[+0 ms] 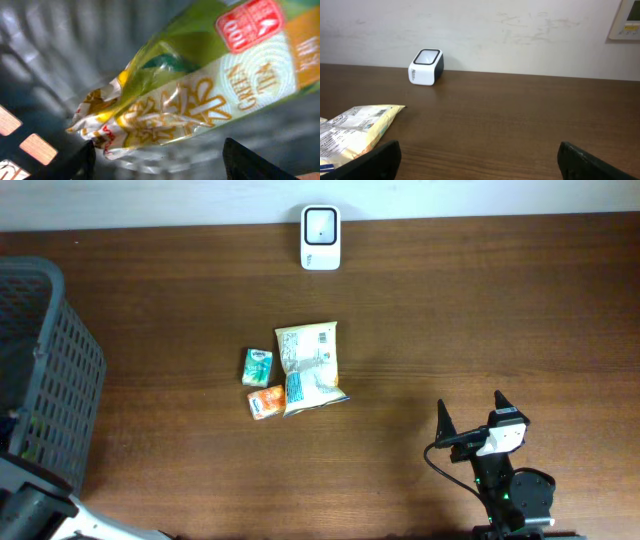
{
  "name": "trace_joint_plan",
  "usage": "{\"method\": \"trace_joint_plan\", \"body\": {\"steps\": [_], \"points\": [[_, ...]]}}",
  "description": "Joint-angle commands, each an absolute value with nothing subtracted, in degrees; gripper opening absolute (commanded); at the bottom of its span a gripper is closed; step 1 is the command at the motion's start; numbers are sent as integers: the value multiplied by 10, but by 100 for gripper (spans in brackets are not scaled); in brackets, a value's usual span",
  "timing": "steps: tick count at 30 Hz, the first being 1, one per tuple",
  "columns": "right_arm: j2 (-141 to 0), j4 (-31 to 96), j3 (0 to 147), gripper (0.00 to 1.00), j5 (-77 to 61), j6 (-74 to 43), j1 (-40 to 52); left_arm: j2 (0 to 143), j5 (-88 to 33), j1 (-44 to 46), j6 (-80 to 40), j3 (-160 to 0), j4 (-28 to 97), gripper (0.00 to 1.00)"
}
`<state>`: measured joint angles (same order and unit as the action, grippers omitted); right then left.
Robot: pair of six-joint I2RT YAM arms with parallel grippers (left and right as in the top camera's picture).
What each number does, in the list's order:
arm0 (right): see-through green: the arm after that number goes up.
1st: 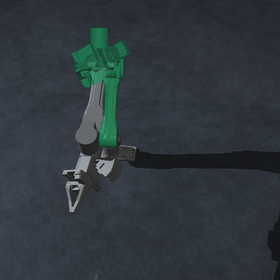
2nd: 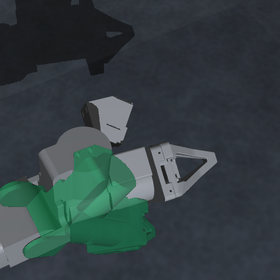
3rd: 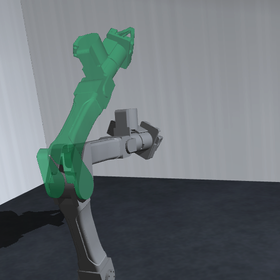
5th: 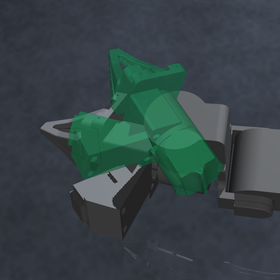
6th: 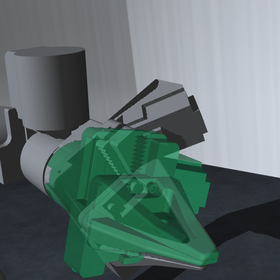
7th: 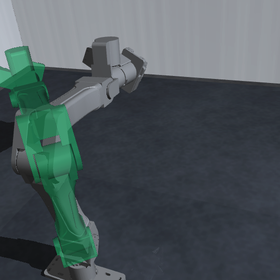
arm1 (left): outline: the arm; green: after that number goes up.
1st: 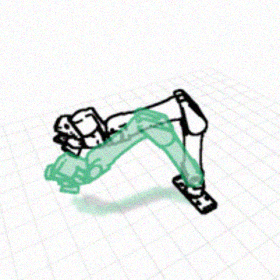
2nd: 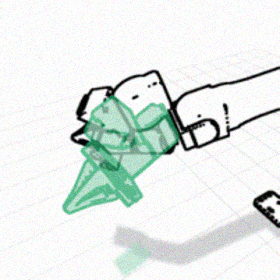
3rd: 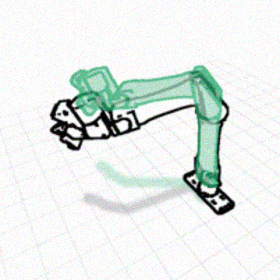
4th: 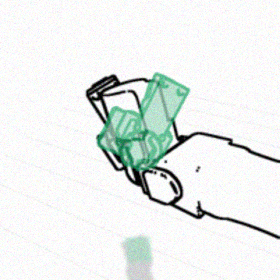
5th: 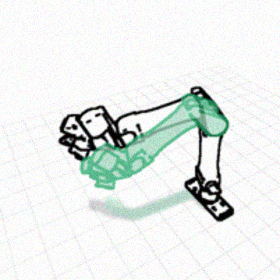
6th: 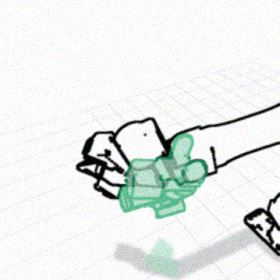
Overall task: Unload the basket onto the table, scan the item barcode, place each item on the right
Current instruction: 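Reach into the basket and grasp the green tea drink carton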
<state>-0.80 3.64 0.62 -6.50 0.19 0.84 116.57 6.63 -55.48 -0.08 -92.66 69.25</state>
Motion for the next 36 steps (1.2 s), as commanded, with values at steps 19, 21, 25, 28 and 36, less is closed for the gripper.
{"method": "trace_joint_plan", "body": {"steps": [19, 21, 25, 28, 36], "points": [[-5, 39, 3, 99, -64, 0, 12, 1157, -101, -536, 255, -903, 570, 76], [-5, 39, 3, 99, -64, 0, 12, 1158, -100, -524, 124, -889, 571, 81], [-5, 39, 3, 99, -64, 0, 12, 1157, -89, -502, -67, -877, 576, 97], [-5, 39, 3, 98, -64, 0, 12, 1138, 0, -488, -59, -897, 577, 99], [-5, 39, 3, 99, -64, 0, 12, 1049, 14, -485, 137, -928, 549, 99]]}}
